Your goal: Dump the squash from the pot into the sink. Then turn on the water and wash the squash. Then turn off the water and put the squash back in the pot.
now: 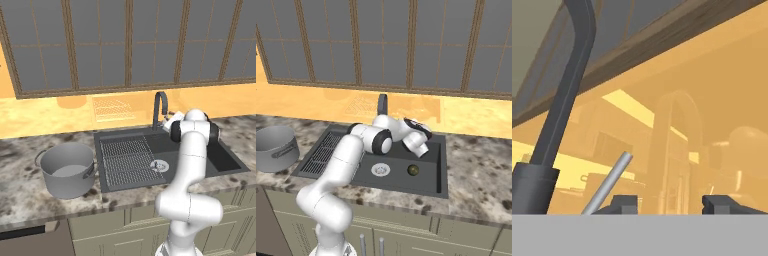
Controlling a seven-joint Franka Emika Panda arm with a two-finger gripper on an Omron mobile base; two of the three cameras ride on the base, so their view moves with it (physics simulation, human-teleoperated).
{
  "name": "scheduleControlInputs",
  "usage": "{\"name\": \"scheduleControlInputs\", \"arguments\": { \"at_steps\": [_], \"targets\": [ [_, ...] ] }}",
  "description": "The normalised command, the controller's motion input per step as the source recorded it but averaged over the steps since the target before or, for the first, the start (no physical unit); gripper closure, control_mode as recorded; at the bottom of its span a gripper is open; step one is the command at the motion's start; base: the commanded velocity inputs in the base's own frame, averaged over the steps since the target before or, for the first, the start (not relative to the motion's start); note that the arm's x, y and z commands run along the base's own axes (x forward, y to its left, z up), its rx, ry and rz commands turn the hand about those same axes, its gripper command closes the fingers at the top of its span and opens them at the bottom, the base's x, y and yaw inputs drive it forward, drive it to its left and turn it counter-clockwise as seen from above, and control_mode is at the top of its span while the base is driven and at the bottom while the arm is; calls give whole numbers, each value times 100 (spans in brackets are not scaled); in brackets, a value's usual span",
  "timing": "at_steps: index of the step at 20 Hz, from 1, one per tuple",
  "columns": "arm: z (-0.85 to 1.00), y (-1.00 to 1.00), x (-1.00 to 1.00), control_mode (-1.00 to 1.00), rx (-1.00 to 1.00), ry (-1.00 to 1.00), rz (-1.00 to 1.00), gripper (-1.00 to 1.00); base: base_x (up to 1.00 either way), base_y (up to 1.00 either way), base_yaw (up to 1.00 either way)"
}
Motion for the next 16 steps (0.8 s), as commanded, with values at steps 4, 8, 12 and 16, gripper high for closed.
{"name": "scheduleControlInputs", "arguments": {
  "at_steps": [4,8,12,16],
  "targets": [
    [100,-13,-5,-100,0,0,0,-100,0,0,0],
    [100,-28,-54,-100,0,2,-2,-100,0,0,0],
    [100,-35,-76,-100,0,8,-5,-100,0,0,0],
    [100,-33,-82,-100,0,11,-7,-100,0,0,0]
  ]
}}
